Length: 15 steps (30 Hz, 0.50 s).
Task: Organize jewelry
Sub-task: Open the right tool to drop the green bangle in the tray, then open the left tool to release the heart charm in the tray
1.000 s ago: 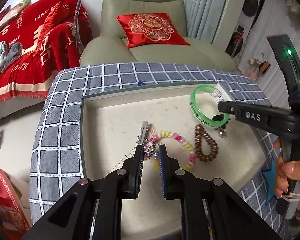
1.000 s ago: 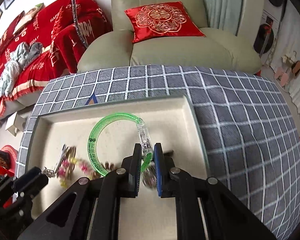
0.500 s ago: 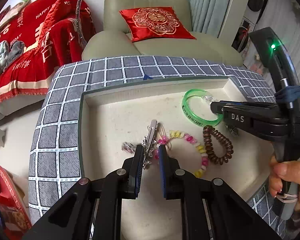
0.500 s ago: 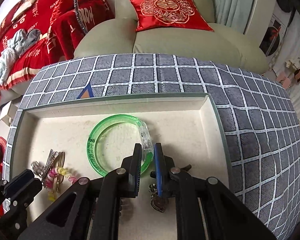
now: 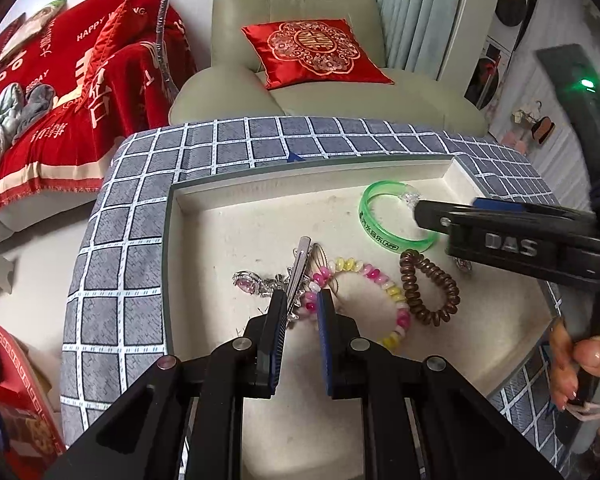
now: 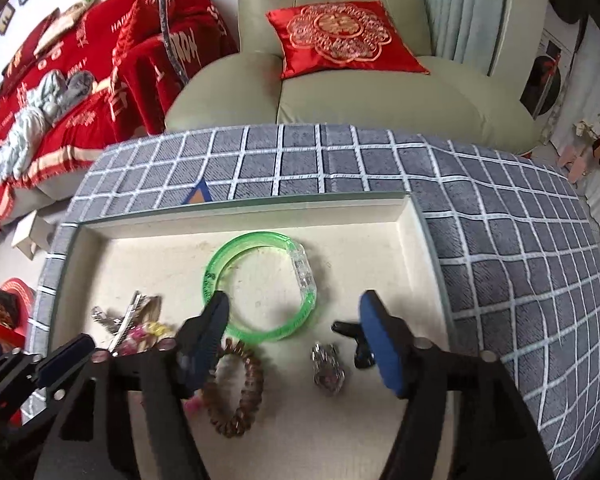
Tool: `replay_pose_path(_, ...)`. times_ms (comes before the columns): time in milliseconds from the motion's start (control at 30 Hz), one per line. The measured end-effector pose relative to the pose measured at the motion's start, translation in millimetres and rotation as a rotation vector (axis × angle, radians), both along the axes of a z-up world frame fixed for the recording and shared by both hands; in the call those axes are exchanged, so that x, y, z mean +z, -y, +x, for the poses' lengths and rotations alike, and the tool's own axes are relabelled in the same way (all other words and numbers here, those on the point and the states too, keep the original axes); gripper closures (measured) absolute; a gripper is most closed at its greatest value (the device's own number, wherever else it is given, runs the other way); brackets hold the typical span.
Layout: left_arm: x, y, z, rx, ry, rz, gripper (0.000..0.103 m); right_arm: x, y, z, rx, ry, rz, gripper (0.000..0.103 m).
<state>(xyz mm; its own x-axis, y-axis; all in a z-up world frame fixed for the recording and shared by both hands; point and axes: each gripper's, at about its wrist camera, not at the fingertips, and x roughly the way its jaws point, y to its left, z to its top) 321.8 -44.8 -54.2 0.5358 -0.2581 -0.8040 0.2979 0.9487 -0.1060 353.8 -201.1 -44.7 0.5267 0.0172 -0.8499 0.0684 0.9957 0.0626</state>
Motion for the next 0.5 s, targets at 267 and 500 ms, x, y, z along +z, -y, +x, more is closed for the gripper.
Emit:
replay_pose_path(267, 17, -1, -27, 0.019, 0.044, 0.013, 0.071, 20, 20, -58, -0.039, 0.046, 0.046, 0.024)
replay_pose_path(500, 23, -4, -55, 0.012, 0.046, 0.008, 0.071, 33, 34, -116, -0.065, 0.074, 0.099, 0.023)
